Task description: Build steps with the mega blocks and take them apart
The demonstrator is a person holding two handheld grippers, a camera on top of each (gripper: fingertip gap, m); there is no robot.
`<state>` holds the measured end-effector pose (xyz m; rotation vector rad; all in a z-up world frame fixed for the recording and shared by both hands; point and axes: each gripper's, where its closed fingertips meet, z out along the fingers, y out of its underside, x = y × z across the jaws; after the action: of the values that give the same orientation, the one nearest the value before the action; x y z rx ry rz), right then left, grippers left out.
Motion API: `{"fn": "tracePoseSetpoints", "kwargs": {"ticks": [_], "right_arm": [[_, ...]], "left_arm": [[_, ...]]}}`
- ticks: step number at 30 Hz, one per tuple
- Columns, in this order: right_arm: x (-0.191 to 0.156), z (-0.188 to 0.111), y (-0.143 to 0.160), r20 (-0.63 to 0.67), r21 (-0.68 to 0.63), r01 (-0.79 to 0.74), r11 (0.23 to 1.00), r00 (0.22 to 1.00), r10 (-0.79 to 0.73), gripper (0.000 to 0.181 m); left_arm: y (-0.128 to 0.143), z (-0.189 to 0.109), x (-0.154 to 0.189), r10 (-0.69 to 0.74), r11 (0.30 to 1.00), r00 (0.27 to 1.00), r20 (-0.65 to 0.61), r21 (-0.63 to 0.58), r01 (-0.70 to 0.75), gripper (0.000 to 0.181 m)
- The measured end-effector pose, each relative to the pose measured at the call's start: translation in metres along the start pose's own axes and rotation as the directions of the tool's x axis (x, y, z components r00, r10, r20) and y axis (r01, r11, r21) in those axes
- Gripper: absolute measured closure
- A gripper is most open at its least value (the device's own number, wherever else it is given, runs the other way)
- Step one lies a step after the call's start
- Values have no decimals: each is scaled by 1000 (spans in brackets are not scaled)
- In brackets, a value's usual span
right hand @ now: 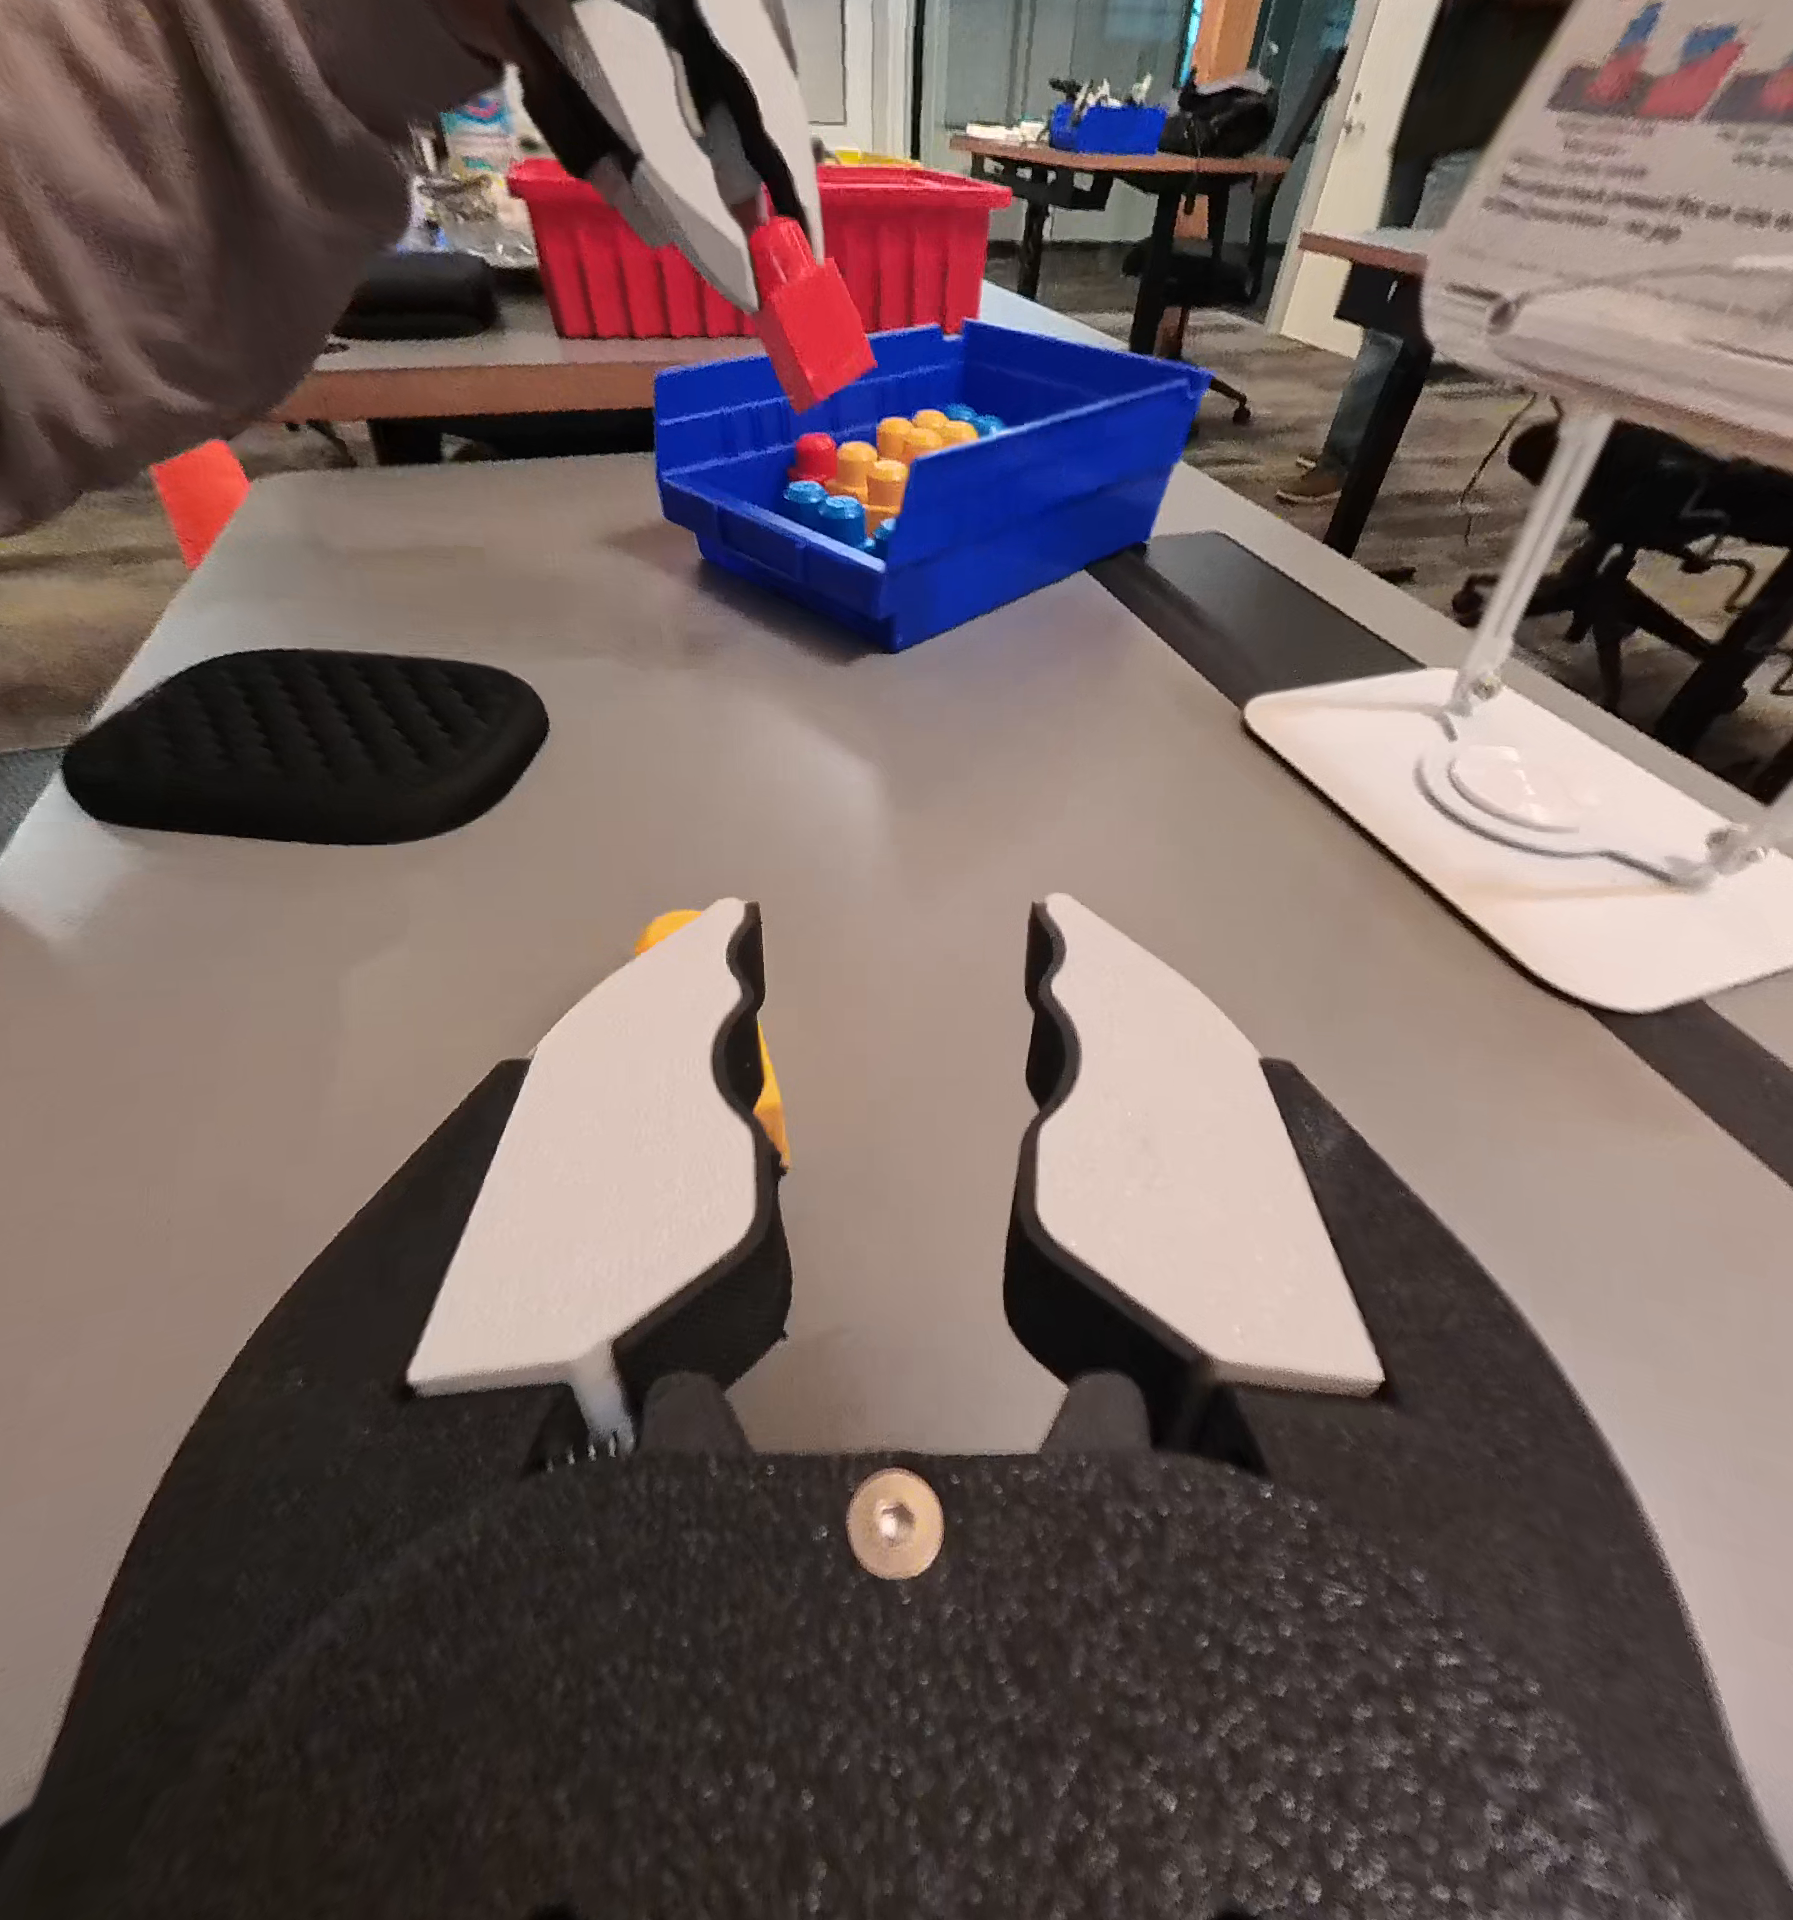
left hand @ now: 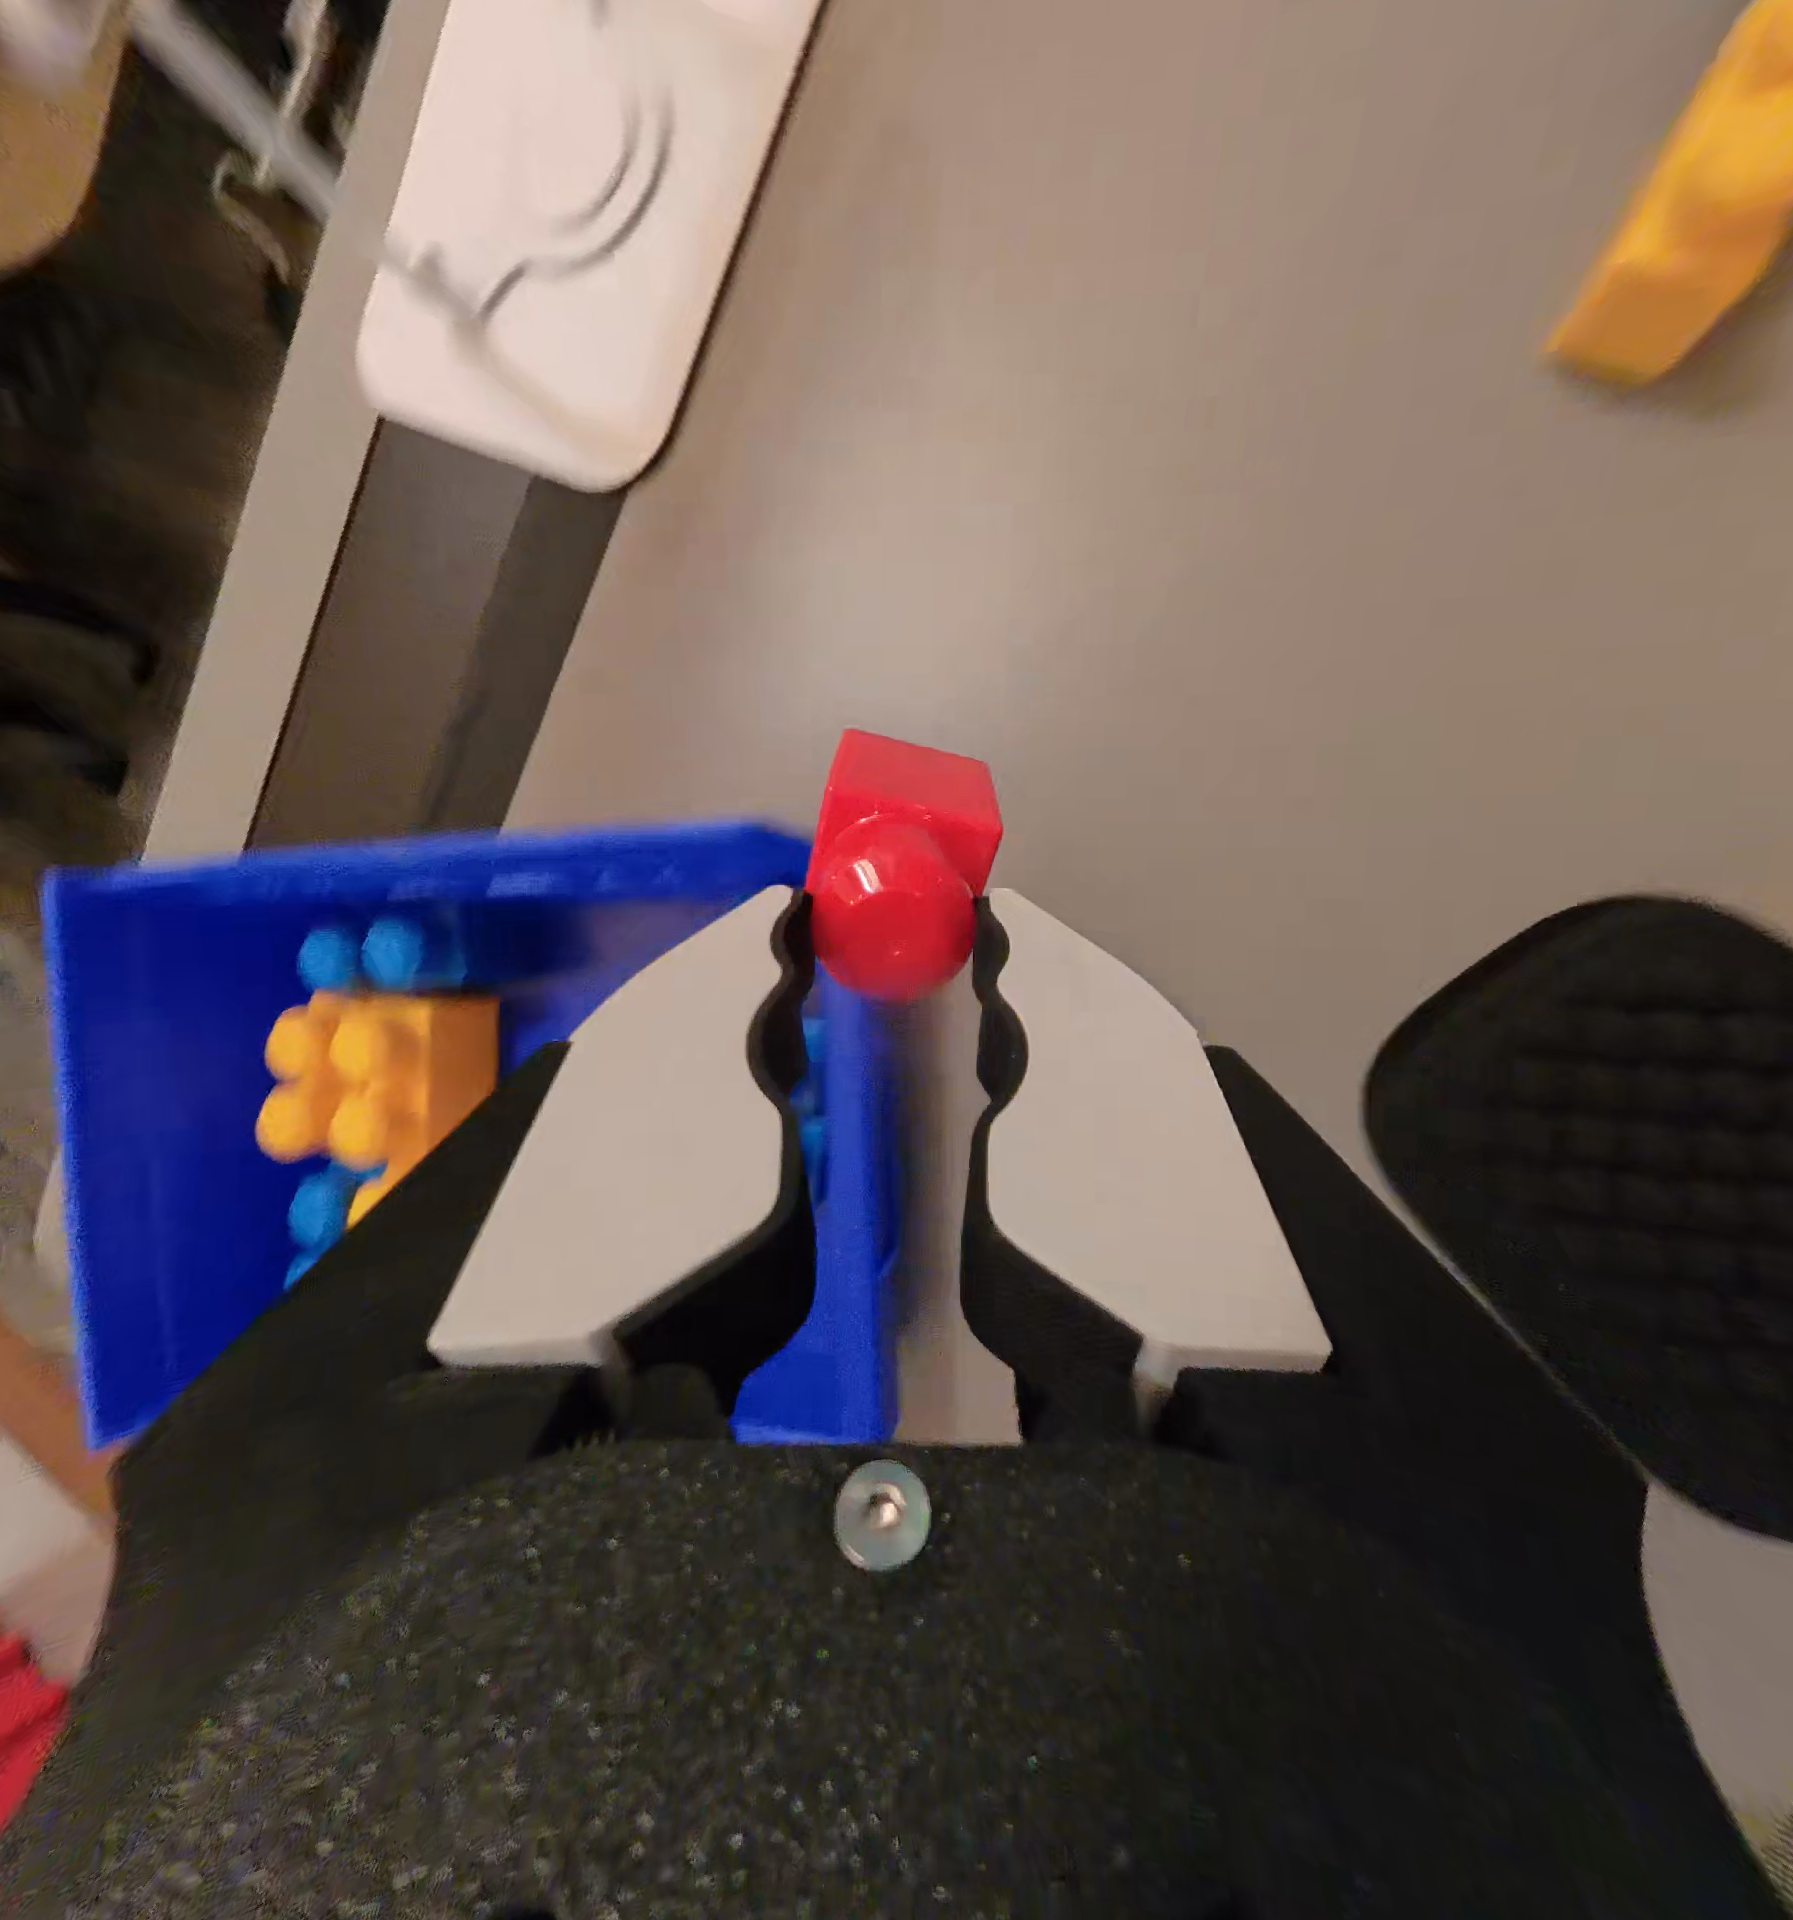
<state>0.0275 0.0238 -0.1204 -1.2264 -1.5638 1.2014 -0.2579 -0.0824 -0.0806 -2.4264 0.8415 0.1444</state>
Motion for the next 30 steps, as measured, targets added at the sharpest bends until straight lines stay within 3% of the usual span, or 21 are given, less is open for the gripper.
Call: {"fn": "tracePoseSetpoints", "kwargs": {"ticks": [8, 15, 20, 21, 23, 28, 30], "right_arm": [[-33, 21, 1, 72, -61, 107, 992, 992, -102, 131], [-51, 36, 4, 86, -98, 202, 974, 977, -194, 130], [-52, 42, 11, 56, -160, 284, 946, 959, -278, 135], [-51, 42, 11, 45, -158, 291, 943, 957, -288, 144], [-51, 40, 6, 39, -124, 282, 951, 959, -279, 144], [-55, 29, -25, 118, 102, 89, 991, 988, -101, 145], [-58, 24, -35, 162, 180, 24, 983, 985, -54, 145]], "left_arm": [[-94, 46, 117, 155, 972, 963, -221, 208, -109, 152], [-137, 80, 180, 218, 949, 912, -348, 294, -114, 152], [-158, 78, 194, 251, 928, 891, -379, 357, -109, 152], [-161, 75, 195, 254, 923, 888, -384, 371, -103, 152], [-167, 69, 195, 272, 902, 889, -369, 420, -101, 152], [-189, 42, 194, 258, 745, 879, -401, 662, 84, 128], [-195, 36, 195, 228, 678, 877, -423, 716, 169, 129]]}}
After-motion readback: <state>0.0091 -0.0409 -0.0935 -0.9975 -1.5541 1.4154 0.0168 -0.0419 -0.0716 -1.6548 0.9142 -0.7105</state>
